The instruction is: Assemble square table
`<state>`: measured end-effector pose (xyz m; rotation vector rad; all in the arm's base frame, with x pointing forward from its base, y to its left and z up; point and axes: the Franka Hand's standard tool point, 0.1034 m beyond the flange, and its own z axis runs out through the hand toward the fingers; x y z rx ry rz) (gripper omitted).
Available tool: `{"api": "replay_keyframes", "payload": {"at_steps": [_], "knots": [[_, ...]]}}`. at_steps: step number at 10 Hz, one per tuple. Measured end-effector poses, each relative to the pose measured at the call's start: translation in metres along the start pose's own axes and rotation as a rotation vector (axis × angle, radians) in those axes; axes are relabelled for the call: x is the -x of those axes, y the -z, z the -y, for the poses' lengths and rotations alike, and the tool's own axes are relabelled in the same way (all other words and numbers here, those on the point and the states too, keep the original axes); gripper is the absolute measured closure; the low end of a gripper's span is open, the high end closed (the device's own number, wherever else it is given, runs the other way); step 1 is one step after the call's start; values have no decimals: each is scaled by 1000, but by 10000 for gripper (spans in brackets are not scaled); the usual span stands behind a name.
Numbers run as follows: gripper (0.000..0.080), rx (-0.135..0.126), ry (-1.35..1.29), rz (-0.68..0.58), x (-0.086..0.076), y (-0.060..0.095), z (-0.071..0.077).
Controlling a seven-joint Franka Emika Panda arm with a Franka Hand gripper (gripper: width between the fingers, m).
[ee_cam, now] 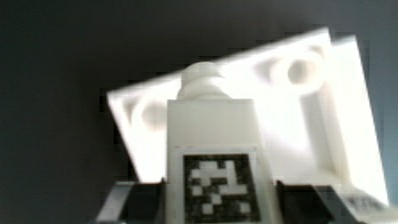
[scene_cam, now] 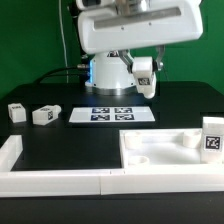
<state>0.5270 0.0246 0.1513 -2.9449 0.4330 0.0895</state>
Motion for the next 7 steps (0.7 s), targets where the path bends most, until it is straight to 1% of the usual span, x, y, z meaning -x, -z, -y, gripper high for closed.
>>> {"api": "replay_keyframes", "payload": {"at_steps": [1, 2, 3, 4, 5, 6, 7], "knots": [[509, 4, -2, -37, 9, -9, -1], [509, 6, 4, -95, 9, -11, -1], [509, 6, 12, -179, 4, -11, 0], [509, 12, 30, -284, 2, -14, -2], [509, 29, 54, -317, 1, -23, -10], [509, 32, 68, -392, -16, -11, -14], [509, 43, 101, -469, -33, 2, -20]]}}
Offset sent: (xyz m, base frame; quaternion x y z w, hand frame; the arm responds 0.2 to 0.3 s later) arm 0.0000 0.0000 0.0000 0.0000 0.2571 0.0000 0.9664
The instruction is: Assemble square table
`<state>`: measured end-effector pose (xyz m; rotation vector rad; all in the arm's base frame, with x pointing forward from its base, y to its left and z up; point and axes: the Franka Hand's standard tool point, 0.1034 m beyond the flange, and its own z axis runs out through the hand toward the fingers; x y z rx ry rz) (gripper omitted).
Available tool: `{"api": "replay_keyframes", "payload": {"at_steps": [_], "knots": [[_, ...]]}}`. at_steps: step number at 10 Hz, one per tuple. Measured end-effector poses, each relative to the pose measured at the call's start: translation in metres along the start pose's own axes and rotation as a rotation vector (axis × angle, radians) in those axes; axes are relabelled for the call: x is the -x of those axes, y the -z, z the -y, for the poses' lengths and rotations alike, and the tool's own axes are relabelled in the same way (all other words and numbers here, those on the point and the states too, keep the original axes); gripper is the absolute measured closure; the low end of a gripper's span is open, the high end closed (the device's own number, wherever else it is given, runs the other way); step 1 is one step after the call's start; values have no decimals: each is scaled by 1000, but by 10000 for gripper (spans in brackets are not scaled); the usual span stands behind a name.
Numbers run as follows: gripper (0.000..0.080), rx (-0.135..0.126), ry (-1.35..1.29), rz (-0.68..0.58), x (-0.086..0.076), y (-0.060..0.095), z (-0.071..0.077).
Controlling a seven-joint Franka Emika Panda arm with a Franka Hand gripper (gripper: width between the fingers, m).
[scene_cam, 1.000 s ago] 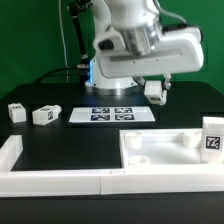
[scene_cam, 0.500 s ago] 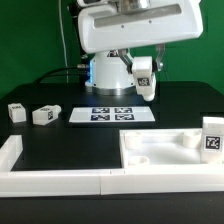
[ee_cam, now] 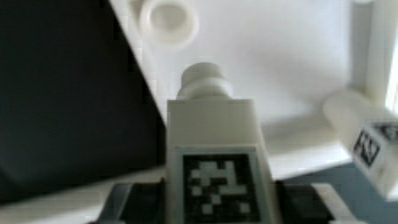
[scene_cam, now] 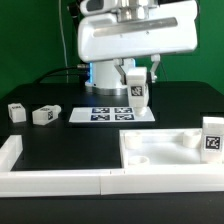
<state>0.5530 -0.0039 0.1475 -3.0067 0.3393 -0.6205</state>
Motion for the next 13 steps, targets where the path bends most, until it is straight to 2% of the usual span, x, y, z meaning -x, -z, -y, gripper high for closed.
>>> {"api": "replay_keyframes", "payload": {"at_steps": [1, 2, 3, 6, 7, 10, 13], "knots": [[509, 8, 14, -59, -19, 1, -7], [509, 17, 21, -144, -31, 1, -6], [509, 23, 27, -170, -26, -2, -7], [509, 24, 25, -172, -25, -4, -6], [509, 22, 29, -164, -21, -13, 1], [509, 19, 29, -178, -44, -33, 8], [509, 24, 39, -162, -43, -56, 13]]}}
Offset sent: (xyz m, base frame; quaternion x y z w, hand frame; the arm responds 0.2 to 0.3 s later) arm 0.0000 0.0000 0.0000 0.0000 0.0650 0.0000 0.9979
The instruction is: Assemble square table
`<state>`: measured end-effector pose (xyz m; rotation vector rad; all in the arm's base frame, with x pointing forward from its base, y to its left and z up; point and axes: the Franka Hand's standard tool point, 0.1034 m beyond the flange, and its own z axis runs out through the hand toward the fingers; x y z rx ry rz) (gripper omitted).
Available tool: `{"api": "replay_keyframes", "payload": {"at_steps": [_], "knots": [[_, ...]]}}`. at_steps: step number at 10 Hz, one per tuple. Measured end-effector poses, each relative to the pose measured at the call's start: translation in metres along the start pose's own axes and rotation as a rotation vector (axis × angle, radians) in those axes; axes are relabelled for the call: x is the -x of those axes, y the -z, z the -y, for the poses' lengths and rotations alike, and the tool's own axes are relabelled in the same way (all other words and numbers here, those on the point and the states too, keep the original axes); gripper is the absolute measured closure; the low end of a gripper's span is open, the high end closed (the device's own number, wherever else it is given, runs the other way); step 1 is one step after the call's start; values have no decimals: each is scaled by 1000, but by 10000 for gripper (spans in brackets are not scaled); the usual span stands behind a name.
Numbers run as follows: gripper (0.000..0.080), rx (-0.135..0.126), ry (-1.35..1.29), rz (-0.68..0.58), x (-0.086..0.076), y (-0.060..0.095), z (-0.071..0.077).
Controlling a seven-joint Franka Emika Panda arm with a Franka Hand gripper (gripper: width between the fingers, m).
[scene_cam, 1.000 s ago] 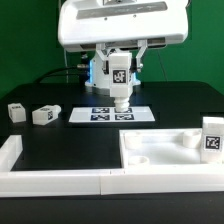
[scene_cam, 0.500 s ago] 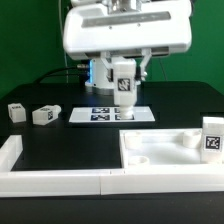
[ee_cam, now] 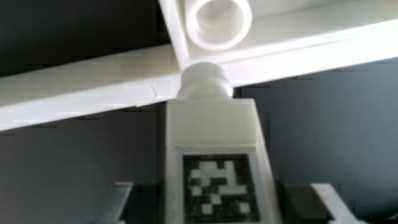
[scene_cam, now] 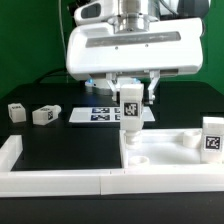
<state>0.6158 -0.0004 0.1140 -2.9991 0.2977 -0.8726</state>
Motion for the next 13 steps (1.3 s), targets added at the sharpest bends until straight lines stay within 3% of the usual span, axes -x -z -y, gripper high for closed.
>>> {"api": "replay_keyframes", "payload": {"at_steps": [6, 13], "knots": [[509, 3, 16, 33, 18, -15, 5], [509, 7, 28, 39, 27, -26, 7]]}}
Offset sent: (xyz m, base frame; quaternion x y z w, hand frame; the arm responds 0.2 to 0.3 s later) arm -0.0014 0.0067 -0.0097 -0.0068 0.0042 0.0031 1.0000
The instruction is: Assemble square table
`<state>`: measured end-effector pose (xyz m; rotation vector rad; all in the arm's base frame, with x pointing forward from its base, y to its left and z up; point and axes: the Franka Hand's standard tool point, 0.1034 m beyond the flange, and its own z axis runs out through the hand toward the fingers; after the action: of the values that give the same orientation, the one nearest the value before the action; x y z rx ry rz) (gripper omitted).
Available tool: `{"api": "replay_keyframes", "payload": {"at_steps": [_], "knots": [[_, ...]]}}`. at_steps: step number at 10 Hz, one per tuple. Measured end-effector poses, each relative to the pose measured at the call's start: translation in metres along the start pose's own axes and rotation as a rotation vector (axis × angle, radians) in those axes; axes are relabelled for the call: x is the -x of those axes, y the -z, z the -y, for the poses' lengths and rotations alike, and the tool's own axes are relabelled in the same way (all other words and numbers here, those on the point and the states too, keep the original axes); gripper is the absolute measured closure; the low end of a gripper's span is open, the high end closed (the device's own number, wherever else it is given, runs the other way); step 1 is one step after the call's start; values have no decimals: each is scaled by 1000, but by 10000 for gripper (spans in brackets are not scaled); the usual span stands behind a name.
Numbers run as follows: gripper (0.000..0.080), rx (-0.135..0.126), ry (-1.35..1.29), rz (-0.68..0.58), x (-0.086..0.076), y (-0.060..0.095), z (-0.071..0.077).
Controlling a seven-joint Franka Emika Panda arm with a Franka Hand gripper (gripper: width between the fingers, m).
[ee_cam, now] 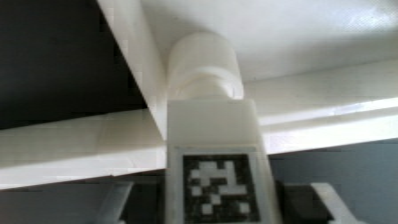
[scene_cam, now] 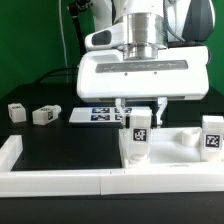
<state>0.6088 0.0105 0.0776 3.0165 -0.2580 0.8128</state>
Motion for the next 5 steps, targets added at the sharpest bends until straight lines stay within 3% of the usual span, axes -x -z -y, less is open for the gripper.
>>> {"api": "replay_keyframes", "payload": {"at_steps": [3, 4, 5], "knots": [[456, 0, 1, 1, 0, 0, 0], [227, 0, 1, 1, 0, 0, 0], [168, 0, 1, 1, 0, 0, 0]]}}
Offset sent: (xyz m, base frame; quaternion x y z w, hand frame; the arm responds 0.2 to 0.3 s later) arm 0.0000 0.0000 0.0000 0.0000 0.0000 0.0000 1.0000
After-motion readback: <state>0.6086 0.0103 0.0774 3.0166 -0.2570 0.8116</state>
